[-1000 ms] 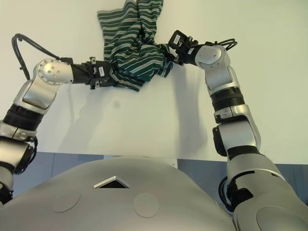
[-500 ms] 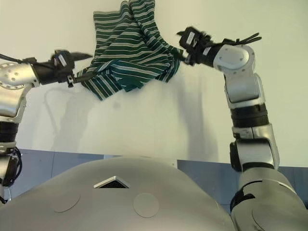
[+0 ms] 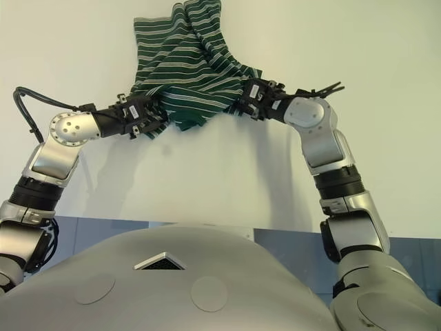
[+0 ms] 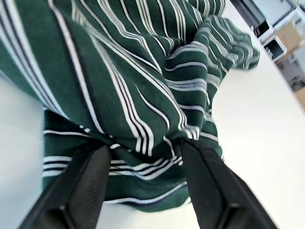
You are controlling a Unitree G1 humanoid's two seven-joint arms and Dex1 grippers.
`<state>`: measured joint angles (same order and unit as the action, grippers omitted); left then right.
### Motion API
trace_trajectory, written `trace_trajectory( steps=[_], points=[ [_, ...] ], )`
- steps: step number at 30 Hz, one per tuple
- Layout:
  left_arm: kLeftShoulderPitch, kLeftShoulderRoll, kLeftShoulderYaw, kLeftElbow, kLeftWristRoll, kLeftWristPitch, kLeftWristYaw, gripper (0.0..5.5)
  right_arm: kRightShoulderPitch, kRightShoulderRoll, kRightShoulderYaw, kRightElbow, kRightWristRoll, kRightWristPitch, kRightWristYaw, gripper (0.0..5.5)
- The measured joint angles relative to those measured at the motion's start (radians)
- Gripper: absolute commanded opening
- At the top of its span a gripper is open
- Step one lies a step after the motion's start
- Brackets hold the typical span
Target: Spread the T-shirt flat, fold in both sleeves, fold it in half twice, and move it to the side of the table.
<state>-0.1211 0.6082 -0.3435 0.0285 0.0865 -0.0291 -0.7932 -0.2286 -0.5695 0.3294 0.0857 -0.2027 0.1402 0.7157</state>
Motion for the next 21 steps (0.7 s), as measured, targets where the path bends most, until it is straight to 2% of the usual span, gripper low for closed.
trace_trajectory(
  steps=[5,9,13,18,21],
  points=[
    [0.063,0.199,-0.027,-0.112,0.003,-0.072,-0.149,2.58,-0.014,-0.176,0.012,-0.004,-0.115,-0.076,0.042,2.56],
    [0.105,0.373,0.012,-0.148,-0.006,-0.122,-0.229,2.58,0.047,-0.265,-0.048,-0.133,0.020,-0.075,0.221,2.56],
    [0.156,0.407,0.051,-0.210,-0.134,-0.103,-0.342,2.58,0.034,-0.300,-0.114,-0.143,0.056,-0.085,0.251,2.56],
    [0.169,0.414,0.201,-0.344,-0.246,-0.098,-0.334,2.58,0.100,-0.302,-0.151,-0.268,0.195,-0.067,0.325,2.56],
    [0.290,0.415,0.177,-0.456,-0.231,-0.084,-0.330,2.58,0.157,-0.300,-0.146,-0.277,0.203,-0.059,0.325,2.56]
  ],
)
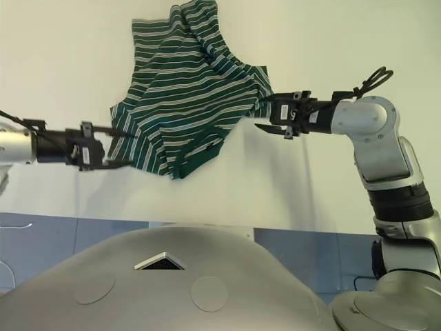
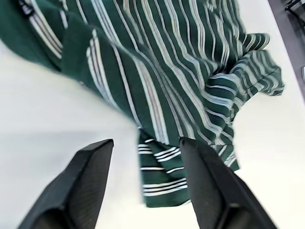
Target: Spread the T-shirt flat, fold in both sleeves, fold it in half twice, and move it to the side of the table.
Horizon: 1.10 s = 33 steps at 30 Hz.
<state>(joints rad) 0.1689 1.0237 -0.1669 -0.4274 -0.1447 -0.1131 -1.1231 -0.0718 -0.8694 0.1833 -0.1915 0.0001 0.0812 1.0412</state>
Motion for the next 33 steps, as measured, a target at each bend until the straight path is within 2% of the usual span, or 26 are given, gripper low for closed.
trace_trajectory(
  steps=[2,7,10,16,18,20,22,27,30,33],
  points=[
    [0.056,-0.050,-0.063,-0.040,0.059,0.001,0.045,2.58,0.000,0.013,-0.001,0.011,0.000,0.002,-0.005,2.56],
    [0.113,-0.241,-0.196,0.001,0.309,-0.007,0.276,2.58,0.006,0.026,-0.001,0.044,0.003,0.002,-0.006,2.56],
    [0.119,-0.267,-0.228,0.011,0.355,-0.006,0.318,2.05,0.014,0.035,-0.001,0.044,0.007,0.005,-0.006,2.56],
    [0.129,-0.230,-0.246,0.011,0.357,-0.026,0.314,1.02,0.019,0.051,-0.010,0.046,0.043,0.014,-0.005,2.56],
    [0.128,-0.228,-0.225,0.029,0.351,-0.029,0.317,0.68,0.019,0.091,-0.011,0.057,0.052,0.036,-0.035,2.56],
    [0.121,-0.212,-0.166,0.073,0.303,-0.013,0.315,0.34,0.019,0.174,-0.013,0.096,0.071,0.137,-0.112,2.56],
    [0.128,-0.185,-0.133,0.086,0.246,0.005,0.280,0.02,0.020,0.208,-0.012,0.129,0.067,0.203,-0.165,2.56],
    [0.154,-0.098,-0.093,0.090,0.150,0.015,0.190,0.02,-0.003,0.275,-0.027,0.160,0.061,0.312,-0.294,2.56],
    [0.175,-0.044,-0.064,0.084,0.114,0.021,0.150,0.02,0.000,0.288,-0.074,0.153,0.112,0.374,-0.301,2.56],
    [0.200,-0.021,-0.029,0.027,0.006,0.134,0.089,0.02,0.001,0.256,-0.129,0.129,0.163,0.396,-0.258,2.56]
  ],
)
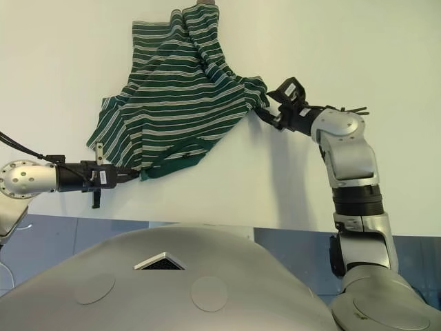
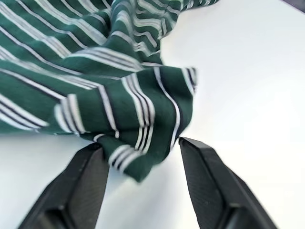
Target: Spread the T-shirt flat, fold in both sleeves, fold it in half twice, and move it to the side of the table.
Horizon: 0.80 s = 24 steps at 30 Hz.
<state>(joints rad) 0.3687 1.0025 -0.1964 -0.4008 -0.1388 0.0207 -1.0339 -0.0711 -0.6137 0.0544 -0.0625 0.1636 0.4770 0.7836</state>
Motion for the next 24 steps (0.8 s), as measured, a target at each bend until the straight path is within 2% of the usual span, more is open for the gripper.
trace_trajectory(
  steps=[3,5,6,9,11,14,16,20,22,24],
  points=[
    [0.017,0.025,0.074,-0.124,-0.218,0.136,-0.077,0.02,0.008,-0.126,-0.071,-0.031,0.047,0.001,0.122,2.56],
    [0.010,0.044,0.127,-0.175,-0.321,0.195,-0.117,0.02,0.040,-0.187,-0.070,-0.036,0.052,-0.018,0.192,2.56],
    [0.010,0.067,0.154,-0.183,-0.344,0.216,-0.140,0.27,0.049,-0.203,-0.059,-0.037,0.041,-0.024,0.208,2.56],
    [0.002,0.101,0.185,-0.182,-0.351,0.254,-0.167,0.86,0.048,-0.186,-0.017,-0.071,0.030,-0.032,0.195,2.56],
    [0.006,0.131,0.188,-0.181,-0.308,0.258,-0.179,1.23,0.047,-0.131,0.036,-0.063,-0.008,-0.045,0.143,2.56],
    [0.015,0.153,0.122,-0.158,-0.155,0.215,-0.174,1.67,0.039,-0.081,0.068,-0.026,-0.051,-0.046,0.072,2.56],
    [0.021,0.152,0.100,-0.160,-0.128,0.205,-0.176,2.05,0.032,-0.078,0.078,-0.023,-0.067,-0.051,0.052,2.56],
    [-0.032,0.099,0.184,-0.150,-0.259,0.242,-0.167,2.67,-0.019,-0.076,0.128,0.014,-0.139,-0.090,0.013,2.56],
    [-0.106,0.055,0.253,-0.130,-0.342,0.265,-0.135,2.67,-0.049,-0.084,0.175,0.025,-0.206,-0.128,-0.001,2.56],
    [-0.138,0.002,0.262,-0.110,-0.347,0.274,-0.084,2.67,-0.053,-0.123,0.213,0.020,-0.254,-0.172,0.001,2.56]
  ],
)
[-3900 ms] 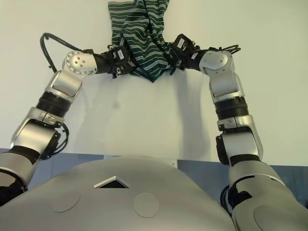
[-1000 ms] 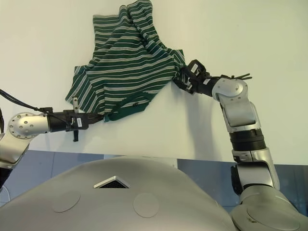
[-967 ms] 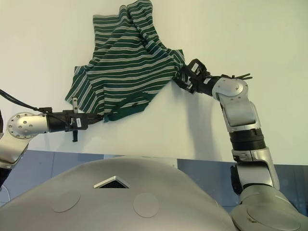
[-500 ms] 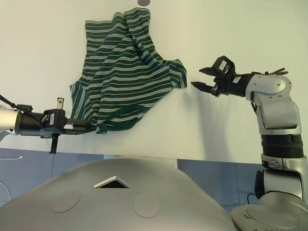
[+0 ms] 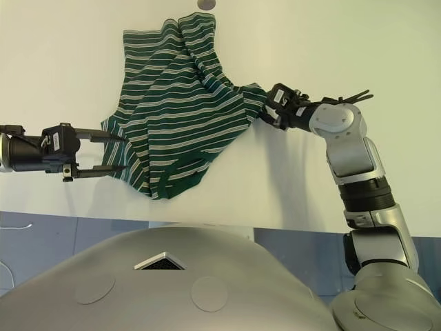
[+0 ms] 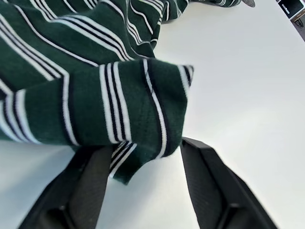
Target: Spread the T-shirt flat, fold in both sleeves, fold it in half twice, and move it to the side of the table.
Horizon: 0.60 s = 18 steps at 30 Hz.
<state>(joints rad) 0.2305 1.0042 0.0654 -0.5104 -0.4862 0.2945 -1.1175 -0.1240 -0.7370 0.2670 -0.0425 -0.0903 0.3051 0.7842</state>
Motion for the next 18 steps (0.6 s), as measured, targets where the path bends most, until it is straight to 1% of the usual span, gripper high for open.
trace_trajectory(
  steps=[2,3,4,5,7,10,12,13,14,16,18],
  points=[
    [-0.049,-0.053,-0.078,0.047,0.139,-0.032,0.089,2.67,0.005,-0.065,0.011,-0.018,-0.034,-0.016,0.024,2.56],
    [-0.060,-0.073,-0.164,0.096,0.256,-0.064,0.128,2.67,0.013,-0.103,0.008,-0.033,-0.035,-0.017,0.048,2.56],
    [-0.067,-0.083,-0.225,0.132,0.340,-0.103,0.143,2.67,0.017,-0.125,0.004,-0.046,-0.035,-0.016,0.064,2.56],
    [-0.085,-0.097,-0.313,0.203,0.447,-0.175,0.155,2.67,0.031,-0.163,0.002,-0.059,-0.036,-0.016,0.101,2.56],
    [-0.135,-0.118,-0.375,0.259,0.533,-0.284,0.195,2.67,0.026,-0.231,0.008,-0.046,-0.041,-0.030,0.152,2.56],
    [-0.213,-0.131,-0.397,0.388,0.623,-0.401,0.296,2.67,0.008,-0.329,0.015,0.032,-0.102,-0.101,0.212,2.56],
    [-0.225,-0.122,-0.381,0.428,0.639,-0.420,0.314,2.67,0.015,-0.384,0.013,0.069,-0.113,-0.155,0.253,2.56],
    [-0.221,-0.119,-0.374,0.428,0.638,-0.427,0.310,2.67,0.016,-0.393,0.010,0.082,-0.113,-0.181,0.258,2.56],
    [-0.215,-0.117,-0.365,0.424,0.634,-0.430,0.306,2.67,0.001,-0.385,0.007,0.112,-0.115,-0.216,0.244,2.56],
    [-0.228,-0.126,-0.356,0.431,0.637,-0.455,0.313,2.67,-0.083,-0.333,-0.006,0.204,-0.154,-0.279,0.149,2.56],
    [-0.250,-0.143,-0.360,0.466,0.658,-0.482,0.339,2.67,-0.150,-0.286,-0.031,0.224,-0.152,-0.317,0.091,2.56]
  ],
)
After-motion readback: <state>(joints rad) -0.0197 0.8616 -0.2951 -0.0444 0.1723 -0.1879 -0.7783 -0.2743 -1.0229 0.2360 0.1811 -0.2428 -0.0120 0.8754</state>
